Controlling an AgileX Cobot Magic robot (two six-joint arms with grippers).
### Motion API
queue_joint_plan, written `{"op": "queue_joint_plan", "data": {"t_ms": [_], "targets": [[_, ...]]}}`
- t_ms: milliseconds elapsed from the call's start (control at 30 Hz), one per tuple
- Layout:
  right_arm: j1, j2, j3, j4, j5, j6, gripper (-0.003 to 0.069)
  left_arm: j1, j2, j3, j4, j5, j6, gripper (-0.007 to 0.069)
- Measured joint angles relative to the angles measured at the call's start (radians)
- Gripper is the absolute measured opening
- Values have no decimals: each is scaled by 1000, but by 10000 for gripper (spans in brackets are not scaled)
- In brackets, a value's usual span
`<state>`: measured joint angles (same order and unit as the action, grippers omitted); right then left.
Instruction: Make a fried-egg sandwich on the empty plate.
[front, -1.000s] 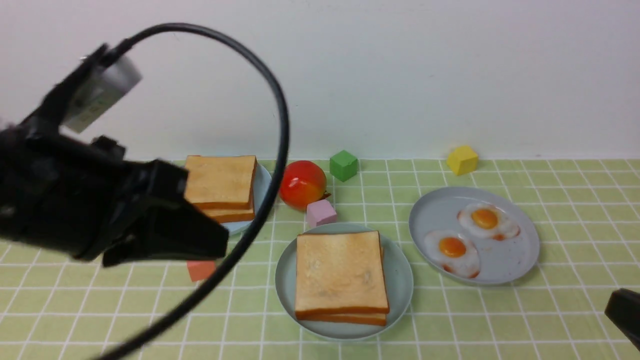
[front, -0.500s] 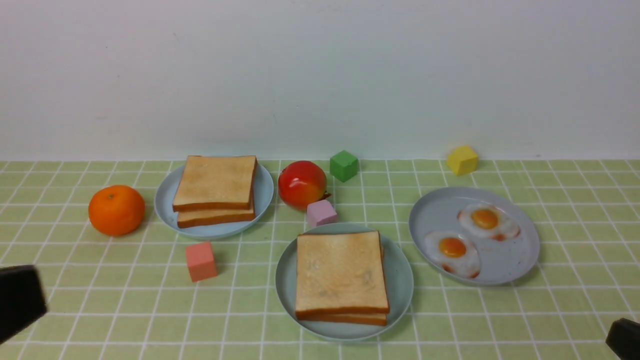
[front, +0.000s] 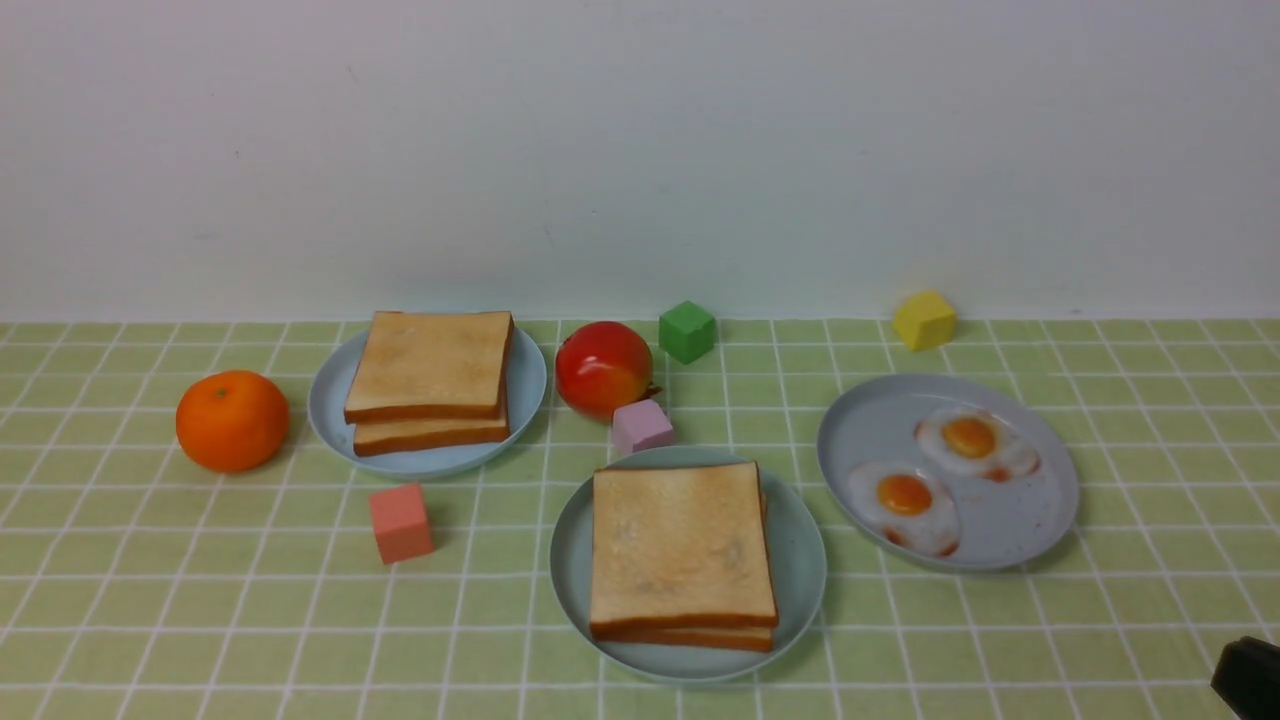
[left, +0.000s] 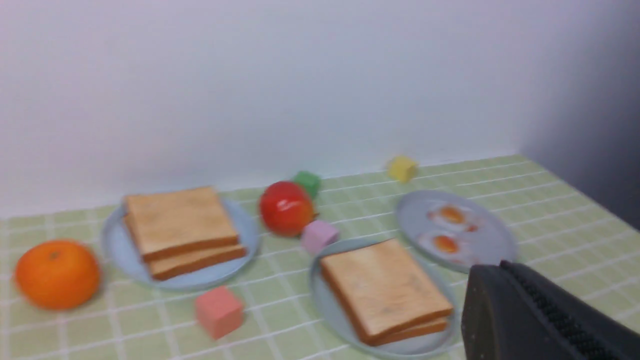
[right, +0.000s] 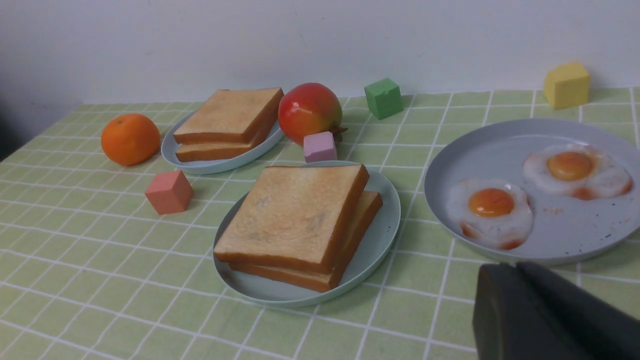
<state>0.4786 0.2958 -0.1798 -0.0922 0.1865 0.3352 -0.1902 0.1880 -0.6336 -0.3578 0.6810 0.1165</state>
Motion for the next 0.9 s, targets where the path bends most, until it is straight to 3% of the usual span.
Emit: {"op": "queue_joint_plan", "data": {"t_ms": [133, 200, 300, 367, 467, 900], "targets": [[0, 0, 0, 0, 1, 0, 48, 24, -88, 275, 270, -188, -231, -13], [0, 0, 0, 0, 1, 0, 49, 24, -141, 415, 323, -270, -265, -13], [0, 0, 0, 0, 2, 0, 54, 24, -192, 587, 350, -374, -279, -13], [0, -1, 0, 0, 1, 0, 57, 24, -197, 642, 358, -365, -281, -13], [0, -6, 1, 0, 4, 0, 62, 24, -199, 660, 369, -269, -277, -13], [0, -6, 1, -1, 6, 0, 82, 26, -199, 660, 378, -267, -282, -10]]}}
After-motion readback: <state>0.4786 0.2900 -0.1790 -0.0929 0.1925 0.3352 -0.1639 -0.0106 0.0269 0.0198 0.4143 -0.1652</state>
